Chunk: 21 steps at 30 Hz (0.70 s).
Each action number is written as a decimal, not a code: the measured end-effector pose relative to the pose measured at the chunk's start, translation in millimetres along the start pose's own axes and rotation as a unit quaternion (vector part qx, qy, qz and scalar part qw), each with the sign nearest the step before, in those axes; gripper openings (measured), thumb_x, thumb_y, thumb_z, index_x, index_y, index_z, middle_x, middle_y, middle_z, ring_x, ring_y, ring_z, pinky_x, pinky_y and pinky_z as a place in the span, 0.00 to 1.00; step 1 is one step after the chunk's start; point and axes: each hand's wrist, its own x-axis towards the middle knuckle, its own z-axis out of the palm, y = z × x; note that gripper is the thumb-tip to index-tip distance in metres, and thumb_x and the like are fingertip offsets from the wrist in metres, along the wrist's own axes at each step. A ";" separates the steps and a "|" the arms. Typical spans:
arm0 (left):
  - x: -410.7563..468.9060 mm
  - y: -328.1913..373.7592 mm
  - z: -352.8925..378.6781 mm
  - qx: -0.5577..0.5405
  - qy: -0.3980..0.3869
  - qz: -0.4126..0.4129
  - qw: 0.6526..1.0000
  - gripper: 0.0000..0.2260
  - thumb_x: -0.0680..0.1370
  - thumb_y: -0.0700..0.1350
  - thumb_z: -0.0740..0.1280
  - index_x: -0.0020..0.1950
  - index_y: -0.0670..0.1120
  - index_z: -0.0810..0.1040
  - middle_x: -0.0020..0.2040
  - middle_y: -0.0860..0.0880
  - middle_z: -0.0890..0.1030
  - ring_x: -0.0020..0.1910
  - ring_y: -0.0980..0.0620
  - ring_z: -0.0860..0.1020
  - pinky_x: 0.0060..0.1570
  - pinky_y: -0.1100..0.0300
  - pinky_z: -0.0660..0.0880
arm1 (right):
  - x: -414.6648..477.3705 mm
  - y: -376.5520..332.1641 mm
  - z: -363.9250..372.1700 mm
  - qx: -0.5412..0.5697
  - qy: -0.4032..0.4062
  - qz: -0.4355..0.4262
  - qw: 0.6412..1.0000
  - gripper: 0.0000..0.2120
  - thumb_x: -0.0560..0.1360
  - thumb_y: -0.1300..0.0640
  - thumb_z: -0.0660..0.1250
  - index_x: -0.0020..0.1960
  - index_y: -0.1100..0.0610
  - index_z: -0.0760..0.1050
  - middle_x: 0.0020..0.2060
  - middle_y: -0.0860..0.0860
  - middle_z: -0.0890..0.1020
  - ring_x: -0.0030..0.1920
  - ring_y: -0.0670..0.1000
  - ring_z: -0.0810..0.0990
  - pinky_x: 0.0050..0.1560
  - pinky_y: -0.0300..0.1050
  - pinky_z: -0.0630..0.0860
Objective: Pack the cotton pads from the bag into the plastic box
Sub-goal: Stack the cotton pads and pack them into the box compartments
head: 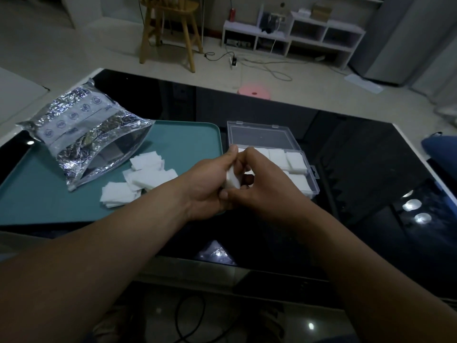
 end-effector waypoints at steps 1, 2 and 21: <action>2.3 -0.5 -0.8 0.001 0.007 -0.002 1.000 0.24 0.83 0.63 0.58 0.43 0.49 0.84 0.45 0.46 0.78 0.40 0.50 0.78 0.38 0.59 0.77 | -1.1 0.0 -0.9 -0.011 0.000 -0.003 1.000 0.21 0.70 0.51 0.80 0.52 0.51 0.70 0.51 0.46 0.79 0.47 0.45 0.81 0.45 0.42 0.80; 4.4 -0.6 -1.0 -0.001 0.010 -0.007 1.000 0.25 0.83 0.64 0.57 0.45 0.49 0.85 0.46 0.45 0.77 0.42 0.49 0.77 0.39 0.59 0.76 | -2.7 0.0 -1.9 -0.022 0.003 -0.009 1.000 0.20 0.71 0.51 0.80 0.52 0.52 0.70 0.51 0.46 0.79 0.47 0.45 0.79 0.45 0.39 0.78; 31.8 -5.9 49.3 0.157 0.108 0.147 0.971 0.18 0.79 0.38 0.56 0.65 0.49 0.77 0.57 0.44 0.81 0.48 0.48 0.80 0.44 0.54 0.77 | 0.6 19.0 -41.5 0.030 0.160 0.129 0.978 0.07 0.78 0.55 0.73 0.50 0.52 0.75 0.44 0.48 0.81 0.44 0.47 0.81 0.41 0.40 0.75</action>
